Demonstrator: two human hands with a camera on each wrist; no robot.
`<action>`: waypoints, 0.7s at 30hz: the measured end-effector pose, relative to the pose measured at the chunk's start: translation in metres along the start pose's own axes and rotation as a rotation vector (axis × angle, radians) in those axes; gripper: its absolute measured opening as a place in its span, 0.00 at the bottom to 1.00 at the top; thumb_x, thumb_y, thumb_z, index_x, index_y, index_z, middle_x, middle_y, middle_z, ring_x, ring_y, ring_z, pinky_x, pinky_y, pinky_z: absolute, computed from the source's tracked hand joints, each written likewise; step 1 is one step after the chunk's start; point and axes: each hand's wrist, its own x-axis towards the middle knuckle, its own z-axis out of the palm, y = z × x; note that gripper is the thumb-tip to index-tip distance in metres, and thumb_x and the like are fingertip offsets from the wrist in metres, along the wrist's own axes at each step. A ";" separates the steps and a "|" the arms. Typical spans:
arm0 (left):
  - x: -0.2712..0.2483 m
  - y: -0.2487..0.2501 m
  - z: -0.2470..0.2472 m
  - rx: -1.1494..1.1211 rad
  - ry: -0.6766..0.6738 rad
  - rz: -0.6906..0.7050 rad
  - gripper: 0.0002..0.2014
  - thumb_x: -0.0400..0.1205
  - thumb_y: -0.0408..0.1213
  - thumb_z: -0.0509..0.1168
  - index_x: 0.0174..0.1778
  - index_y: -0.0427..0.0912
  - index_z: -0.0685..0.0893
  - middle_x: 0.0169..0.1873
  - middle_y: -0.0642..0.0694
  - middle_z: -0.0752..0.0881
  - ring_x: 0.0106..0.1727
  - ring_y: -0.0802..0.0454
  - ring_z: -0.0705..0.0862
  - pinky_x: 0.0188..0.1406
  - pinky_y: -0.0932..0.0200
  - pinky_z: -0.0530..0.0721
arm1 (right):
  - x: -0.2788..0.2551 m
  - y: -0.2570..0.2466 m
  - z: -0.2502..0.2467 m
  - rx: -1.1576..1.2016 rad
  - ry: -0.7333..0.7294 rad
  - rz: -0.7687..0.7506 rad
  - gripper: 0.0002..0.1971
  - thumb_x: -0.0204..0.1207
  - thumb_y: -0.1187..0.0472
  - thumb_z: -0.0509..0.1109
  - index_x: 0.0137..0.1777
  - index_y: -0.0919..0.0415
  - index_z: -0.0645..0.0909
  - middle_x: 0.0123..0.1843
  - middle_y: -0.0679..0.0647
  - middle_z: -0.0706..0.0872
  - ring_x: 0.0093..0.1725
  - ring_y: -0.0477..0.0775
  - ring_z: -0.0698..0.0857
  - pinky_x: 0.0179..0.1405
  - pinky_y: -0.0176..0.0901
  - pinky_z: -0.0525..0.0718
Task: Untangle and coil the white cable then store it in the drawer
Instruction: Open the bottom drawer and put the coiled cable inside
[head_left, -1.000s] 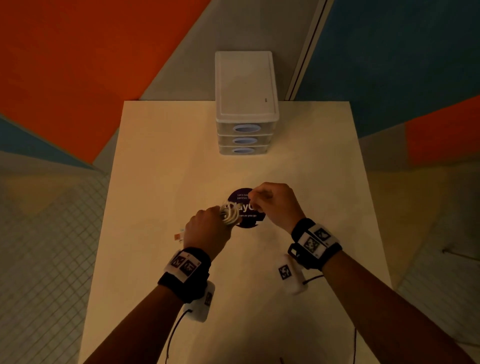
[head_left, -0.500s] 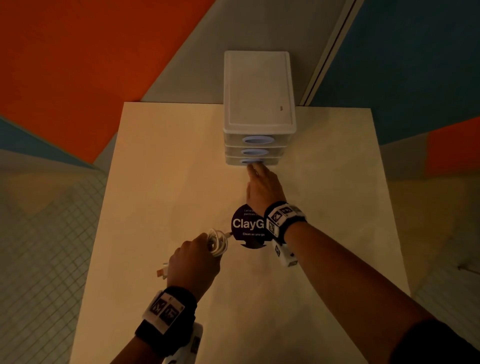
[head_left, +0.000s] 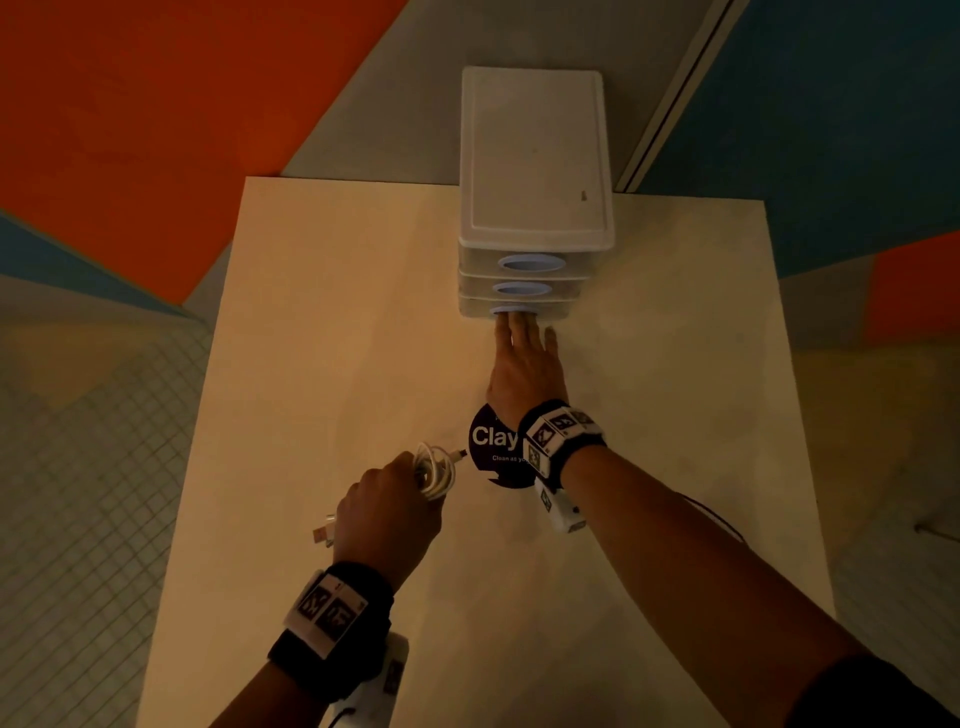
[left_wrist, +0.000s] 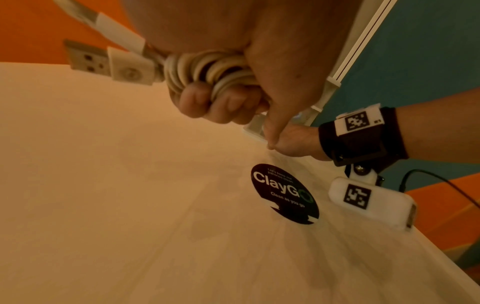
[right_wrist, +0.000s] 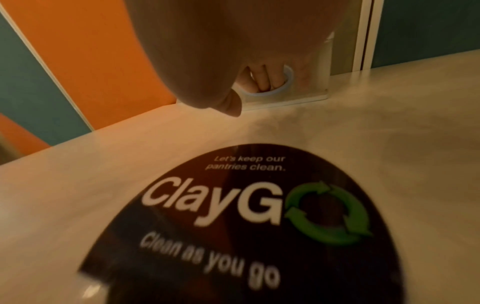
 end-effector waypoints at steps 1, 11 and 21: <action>0.000 -0.001 -0.001 -0.007 0.003 -0.002 0.10 0.80 0.52 0.67 0.45 0.49 0.82 0.31 0.51 0.85 0.30 0.49 0.84 0.31 0.51 0.87 | -0.005 0.000 0.001 0.004 0.010 -0.001 0.43 0.73 0.61 0.69 0.85 0.65 0.51 0.86 0.63 0.59 0.84 0.64 0.61 0.82 0.68 0.62; 0.002 -0.006 -0.012 -0.055 0.037 -0.038 0.12 0.80 0.54 0.67 0.41 0.48 0.80 0.29 0.49 0.84 0.29 0.47 0.84 0.30 0.51 0.86 | -0.064 -0.001 0.004 0.050 -0.042 -0.054 0.35 0.79 0.57 0.67 0.83 0.64 0.58 0.85 0.61 0.62 0.83 0.61 0.63 0.82 0.59 0.66; -0.006 0.001 -0.006 -0.047 0.032 -0.043 0.12 0.80 0.53 0.67 0.41 0.48 0.79 0.29 0.50 0.83 0.29 0.48 0.84 0.30 0.51 0.86 | -0.023 0.014 -0.031 0.055 0.238 -0.127 0.11 0.71 0.72 0.71 0.51 0.60 0.83 0.52 0.57 0.82 0.51 0.61 0.80 0.48 0.53 0.81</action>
